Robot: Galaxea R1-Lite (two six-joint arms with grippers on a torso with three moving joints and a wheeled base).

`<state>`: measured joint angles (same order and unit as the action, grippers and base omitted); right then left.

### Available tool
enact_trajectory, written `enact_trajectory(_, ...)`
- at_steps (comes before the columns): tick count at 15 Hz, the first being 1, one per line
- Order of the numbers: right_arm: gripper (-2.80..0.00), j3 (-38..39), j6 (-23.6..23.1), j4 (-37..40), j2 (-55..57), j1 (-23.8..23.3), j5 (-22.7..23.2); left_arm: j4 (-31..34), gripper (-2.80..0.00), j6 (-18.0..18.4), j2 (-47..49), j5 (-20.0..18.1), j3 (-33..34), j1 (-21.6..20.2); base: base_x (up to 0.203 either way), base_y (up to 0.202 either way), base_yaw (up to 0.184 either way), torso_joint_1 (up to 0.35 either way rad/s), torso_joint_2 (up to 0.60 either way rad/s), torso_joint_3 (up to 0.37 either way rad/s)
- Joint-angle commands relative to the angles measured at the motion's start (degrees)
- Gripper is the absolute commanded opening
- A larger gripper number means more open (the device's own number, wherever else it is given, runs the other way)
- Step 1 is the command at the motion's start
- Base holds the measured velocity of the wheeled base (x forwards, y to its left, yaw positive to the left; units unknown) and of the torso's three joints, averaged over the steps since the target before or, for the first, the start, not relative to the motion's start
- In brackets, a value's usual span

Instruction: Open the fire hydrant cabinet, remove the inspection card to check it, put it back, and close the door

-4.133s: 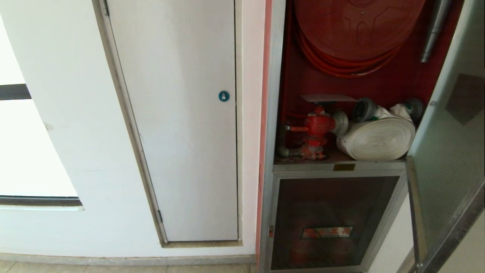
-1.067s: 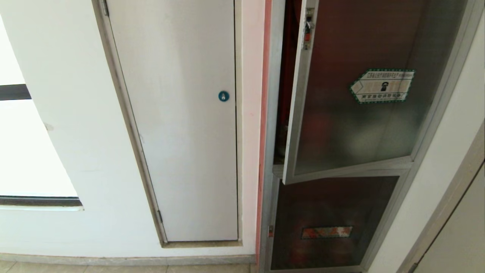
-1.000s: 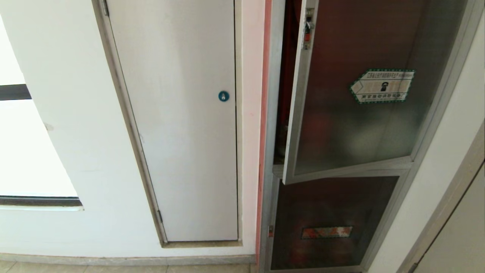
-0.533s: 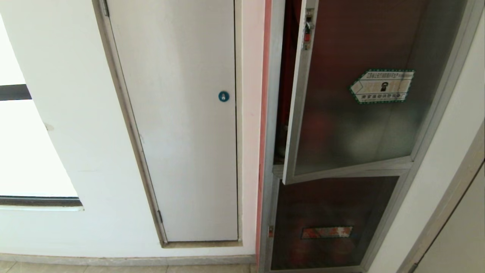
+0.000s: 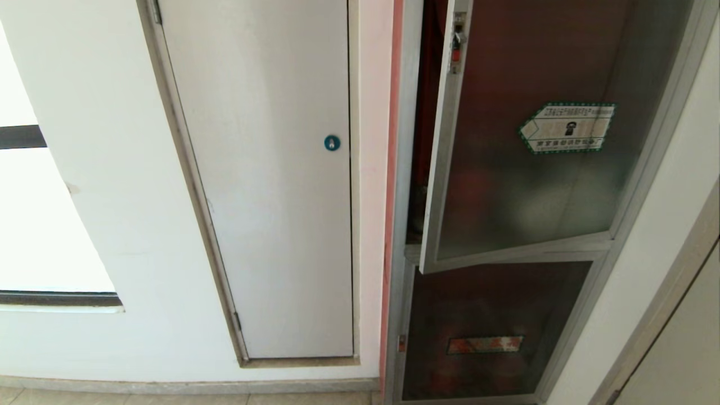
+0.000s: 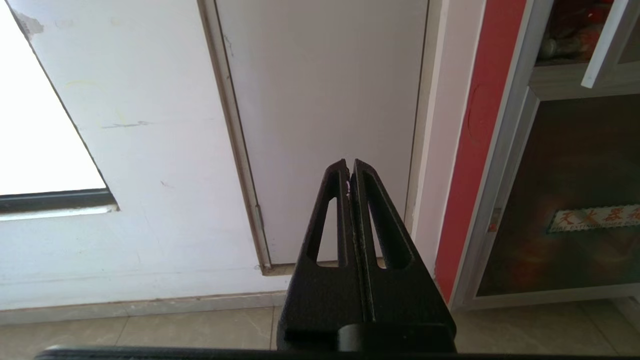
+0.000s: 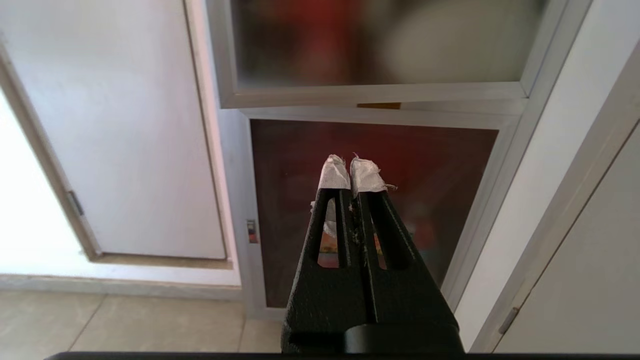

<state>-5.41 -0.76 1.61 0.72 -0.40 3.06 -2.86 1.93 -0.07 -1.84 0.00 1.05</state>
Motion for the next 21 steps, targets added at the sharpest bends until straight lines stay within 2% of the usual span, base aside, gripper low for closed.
enact_trajectory(1, -2.80, 4.4, -1.0, -3.3, -0.7, 0.0, 0.0, 0.0, -2.80, -0.1, 0.0, 0.0, 1.2, 0.0, 0.000, 0.000, 0.000, 0.000, 0.00, 0.000)
enact_trajectory(4, -2.80, 5.4, -2.2, -3.4, -0.7, 0.1, -0.4, 0.0, -2.80, 0.0, 0.0, 0.0, 1.3, 0.0, 0.000, 0.000, 0.000, 0.000, 0.00, 0.000)
enact_trajectory(6, -2.80, 5.4, -2.0, -1.3, -0.7, 0.1, -2.6, 0.0, -2.80, 0.0, 0.0, 0.0, 1.3, 0.0, 0.000, 0.000, 0.000, 0.000, 0.00, 0.000)
enact_trajectory(21, -2.80, 5.4, -0.9, -1.3, -0.7, 0.1, -2.7, 0.0, -2.80, 0.0, 0.0, 0.0, 1.3, 0.0, 0.000, 0.000, 0.000, 0.000, 0.00, 0.000)
